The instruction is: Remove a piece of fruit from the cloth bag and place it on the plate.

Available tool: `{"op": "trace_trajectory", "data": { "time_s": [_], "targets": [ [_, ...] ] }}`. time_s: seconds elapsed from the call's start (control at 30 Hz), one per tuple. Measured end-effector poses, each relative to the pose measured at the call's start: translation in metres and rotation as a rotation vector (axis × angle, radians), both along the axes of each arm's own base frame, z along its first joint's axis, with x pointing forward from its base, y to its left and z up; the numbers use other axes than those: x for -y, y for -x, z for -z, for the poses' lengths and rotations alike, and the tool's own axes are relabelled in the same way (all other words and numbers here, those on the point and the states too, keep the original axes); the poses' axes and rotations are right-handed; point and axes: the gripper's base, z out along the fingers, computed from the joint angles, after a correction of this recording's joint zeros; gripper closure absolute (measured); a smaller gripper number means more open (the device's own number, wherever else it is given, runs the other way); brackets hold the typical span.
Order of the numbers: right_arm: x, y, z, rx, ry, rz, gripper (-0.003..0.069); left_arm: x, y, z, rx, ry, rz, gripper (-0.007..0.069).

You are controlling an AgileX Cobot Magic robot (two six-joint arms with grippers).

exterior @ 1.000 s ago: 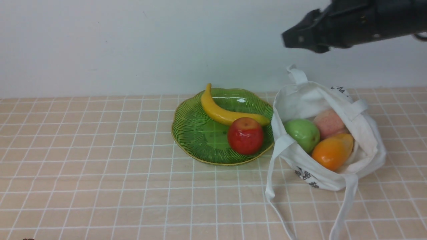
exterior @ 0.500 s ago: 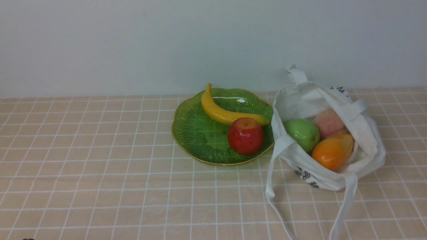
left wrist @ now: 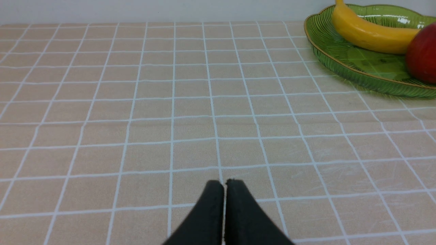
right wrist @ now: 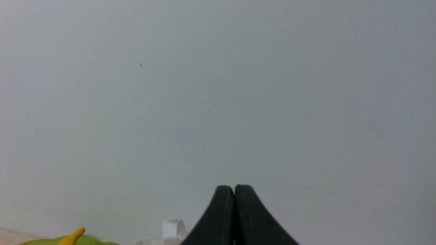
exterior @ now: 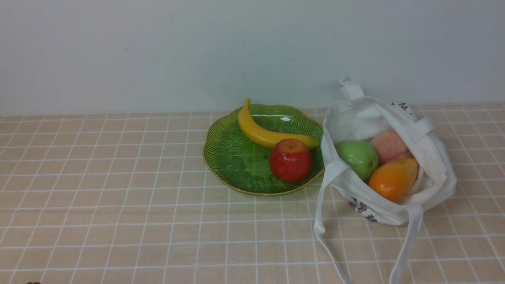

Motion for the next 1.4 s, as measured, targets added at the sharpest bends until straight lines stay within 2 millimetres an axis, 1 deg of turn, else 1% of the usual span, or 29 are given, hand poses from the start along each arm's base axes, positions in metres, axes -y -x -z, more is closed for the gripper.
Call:
{"op": "trace_trajectory", "data": {
  "time_s": [0.57,0.7,0.73,0.83,0.87,1.0,1.17,1.2,1.23,1.4],
  "targets": [
    [0.000,0.001,-0.001,0.014,0.004,0.006,0.0673,0.000,0.000,0.000,0.000,0.000,0.000,0.0632],
    [0.000,0.000,0.002,0.004,-0.023,-0.006,0.0673,0.000,0.000,0.000,0.000,0.000,0.000,0.0632],
    [0.000,-0.002,0.006,-0.009,-0.050,-0.014,0.0673,0.000,0.000,0.000,0.000,0.000,0.000,0.0632],
    [0.001,-0.011,0.025,-0.087,-0.178,-0.038,0.0673,0.000,0.000,0.000,0.000,0.000,0.000,0.0632],
    [0.002,-0.012,0.029,-0.105,-0.189,-0.035,0.0673,0.000,0.000,0.000,0.000,0.000,0.000,0.0632],
    [0.005,-0.021,0.058,-0.235,-0.289,-0.016,0.0673,0.000,0.000,0.000,0.000,0.000,0.000,0.0632],
    [0.008,-0.027,0.085,-0.345,-0.290,-0.013,0.0673,0.000,0.000,0.000,0.000,0.000,0.000,0.0632],
    [0.008,-0.027,0.086,-0.348,-0.288,-0.013,0.0673,0.000,0.000,0.000,0.000,0.000,0.000,0.0632],
    [0.008,-0.028,0.092,-0.371,-0.272,-0.015,0.0673,0.000,0.000,0.000,0.000,0.000,0.000,0.0632],
    [0.008,-0.030,0.105,-0.421,-0.267,-0.017,0.0673,0.000,0.000,0.000,0.000,0.000,0.000,0.0632]
  ]
}}
